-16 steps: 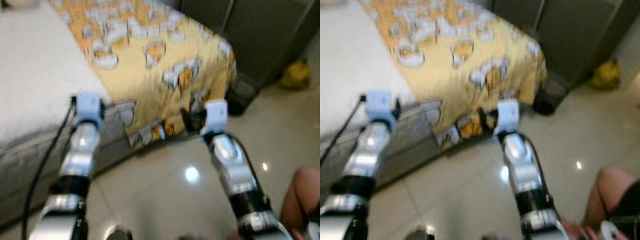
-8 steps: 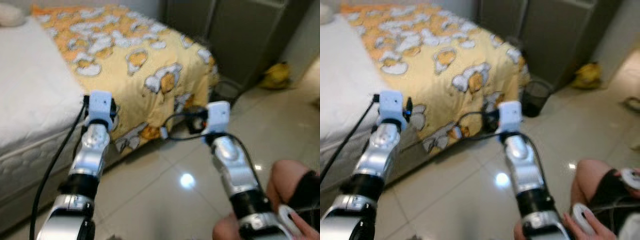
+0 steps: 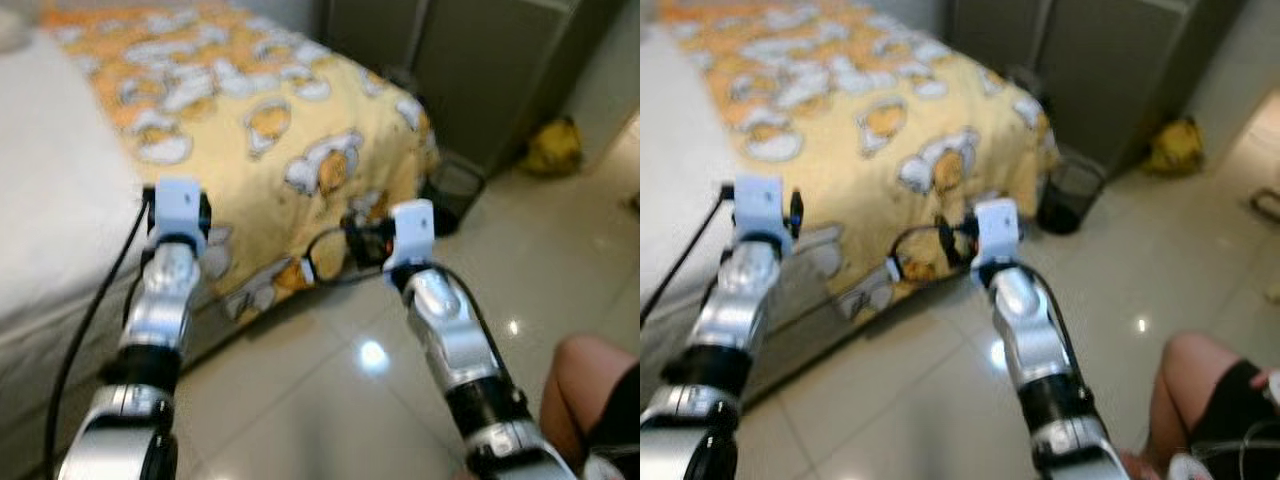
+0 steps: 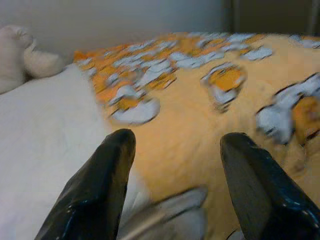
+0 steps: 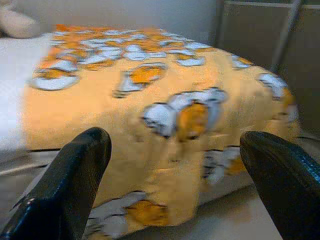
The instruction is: Clean up the room
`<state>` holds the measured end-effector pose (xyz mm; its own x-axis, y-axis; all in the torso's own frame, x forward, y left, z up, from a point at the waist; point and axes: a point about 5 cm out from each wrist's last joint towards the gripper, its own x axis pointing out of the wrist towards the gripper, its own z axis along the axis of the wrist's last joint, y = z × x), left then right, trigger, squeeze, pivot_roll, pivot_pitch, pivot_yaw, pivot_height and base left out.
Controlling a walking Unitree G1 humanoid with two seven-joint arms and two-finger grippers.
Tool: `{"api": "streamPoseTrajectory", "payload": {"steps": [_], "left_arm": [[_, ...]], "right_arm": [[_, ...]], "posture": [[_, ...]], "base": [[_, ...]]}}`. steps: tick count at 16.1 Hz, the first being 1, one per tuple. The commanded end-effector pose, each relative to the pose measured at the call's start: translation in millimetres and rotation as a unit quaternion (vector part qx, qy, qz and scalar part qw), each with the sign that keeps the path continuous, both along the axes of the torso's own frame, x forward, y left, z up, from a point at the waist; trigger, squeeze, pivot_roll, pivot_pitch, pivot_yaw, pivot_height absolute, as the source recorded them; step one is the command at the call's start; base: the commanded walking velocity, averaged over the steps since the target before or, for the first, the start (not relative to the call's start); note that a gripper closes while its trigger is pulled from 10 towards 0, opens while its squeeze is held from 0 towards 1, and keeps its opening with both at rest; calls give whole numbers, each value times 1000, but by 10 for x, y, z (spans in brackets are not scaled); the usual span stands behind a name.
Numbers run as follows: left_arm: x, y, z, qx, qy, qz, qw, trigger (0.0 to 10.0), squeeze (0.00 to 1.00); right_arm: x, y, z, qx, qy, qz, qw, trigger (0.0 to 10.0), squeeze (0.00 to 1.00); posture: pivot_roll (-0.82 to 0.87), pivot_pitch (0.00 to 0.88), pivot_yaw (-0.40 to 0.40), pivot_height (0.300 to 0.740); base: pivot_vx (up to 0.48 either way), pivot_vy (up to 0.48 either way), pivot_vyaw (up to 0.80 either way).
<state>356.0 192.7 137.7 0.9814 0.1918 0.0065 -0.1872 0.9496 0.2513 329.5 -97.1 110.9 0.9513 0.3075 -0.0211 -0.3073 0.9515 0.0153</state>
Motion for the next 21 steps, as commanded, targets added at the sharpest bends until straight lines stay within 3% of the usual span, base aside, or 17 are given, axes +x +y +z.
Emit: {"api": "streamPoseTrajectory", "payload": {"steps": [1,7,13,21], "left_arm": [[34,-156,11,-6,-2,-25,1000,10000,0],[43,-153,-32,-11,9,-15,1000,10000,0],[34,-154,-75,-7,14,4,1000,10000,0],[16,-209,-161,-4,33,25,999,10000,0]], "right_arm": [[-2,-130,-33,-4,9,-18,1000,10000,0],[7,-91,-29,-7,8,-1,1000,10000,0],[14,-113,-64,2,21,2,1000,10000,0],[16,-112,-78,5,26,7,1000,10000,0]], "posture": [[-78,1,-31,732],[-74,0,-35,732],[-74,0,-41,732],[-78,0,-40,732]], "base": [[480,0,0],[480,0,312],[0,0,615],[97,-413,574]]}}
